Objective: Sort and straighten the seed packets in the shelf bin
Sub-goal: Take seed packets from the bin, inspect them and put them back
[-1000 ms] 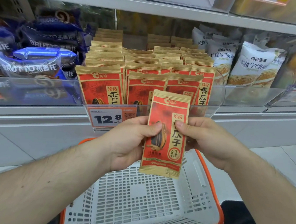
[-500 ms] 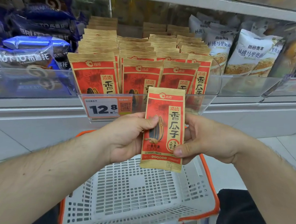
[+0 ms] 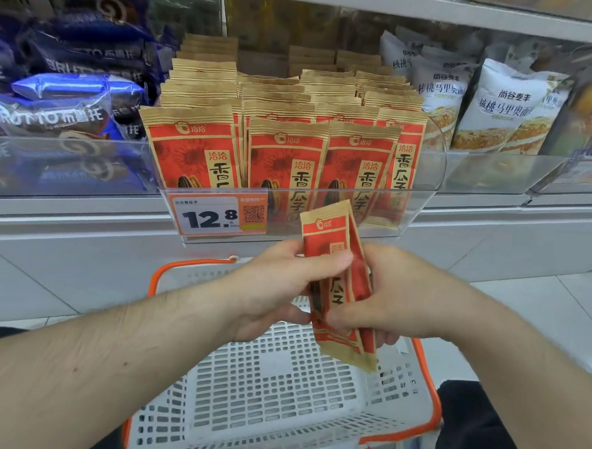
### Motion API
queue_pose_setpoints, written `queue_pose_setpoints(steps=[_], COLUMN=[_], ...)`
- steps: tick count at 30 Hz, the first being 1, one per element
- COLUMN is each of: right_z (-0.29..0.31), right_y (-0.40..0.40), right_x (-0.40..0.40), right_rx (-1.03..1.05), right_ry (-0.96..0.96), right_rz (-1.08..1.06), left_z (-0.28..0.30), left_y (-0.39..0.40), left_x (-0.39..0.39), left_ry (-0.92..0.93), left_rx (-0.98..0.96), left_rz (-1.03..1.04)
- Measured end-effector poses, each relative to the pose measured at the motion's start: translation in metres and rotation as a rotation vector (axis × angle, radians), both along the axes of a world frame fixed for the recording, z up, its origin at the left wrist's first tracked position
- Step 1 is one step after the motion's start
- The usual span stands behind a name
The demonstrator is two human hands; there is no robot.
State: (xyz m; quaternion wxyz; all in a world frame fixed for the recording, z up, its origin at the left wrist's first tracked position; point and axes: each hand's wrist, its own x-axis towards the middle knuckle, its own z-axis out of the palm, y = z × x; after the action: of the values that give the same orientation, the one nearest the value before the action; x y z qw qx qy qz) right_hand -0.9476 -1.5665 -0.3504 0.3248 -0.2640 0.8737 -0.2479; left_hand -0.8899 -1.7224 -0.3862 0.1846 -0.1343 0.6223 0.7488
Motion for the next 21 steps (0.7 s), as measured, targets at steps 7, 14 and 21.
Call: queue_pose_setpoints(steps=[7, 14, 21], right_z=[0.001, -0.015, -0.016], right_y=[0.003, -0.004, -0.008], right_x=[-0.010, -0.010, -0.012], right_rx=[-0.149, -0.401, -0.693], right_ry=[0.003, 0.033, -0.266], right_rz=[-0.031, -0.120, -0.161], left_z=[-0.006, -0.009, -0.010], left_y=[-0.002, -0.002, -0.016], left_x=[-0.004, -0.002, -0.009], left_ry=[0.029, 0.094, 0.080], left_rx=[-0.092, -0.051, 0.244], left_rz=[-0.084, -0.122, -0.222])
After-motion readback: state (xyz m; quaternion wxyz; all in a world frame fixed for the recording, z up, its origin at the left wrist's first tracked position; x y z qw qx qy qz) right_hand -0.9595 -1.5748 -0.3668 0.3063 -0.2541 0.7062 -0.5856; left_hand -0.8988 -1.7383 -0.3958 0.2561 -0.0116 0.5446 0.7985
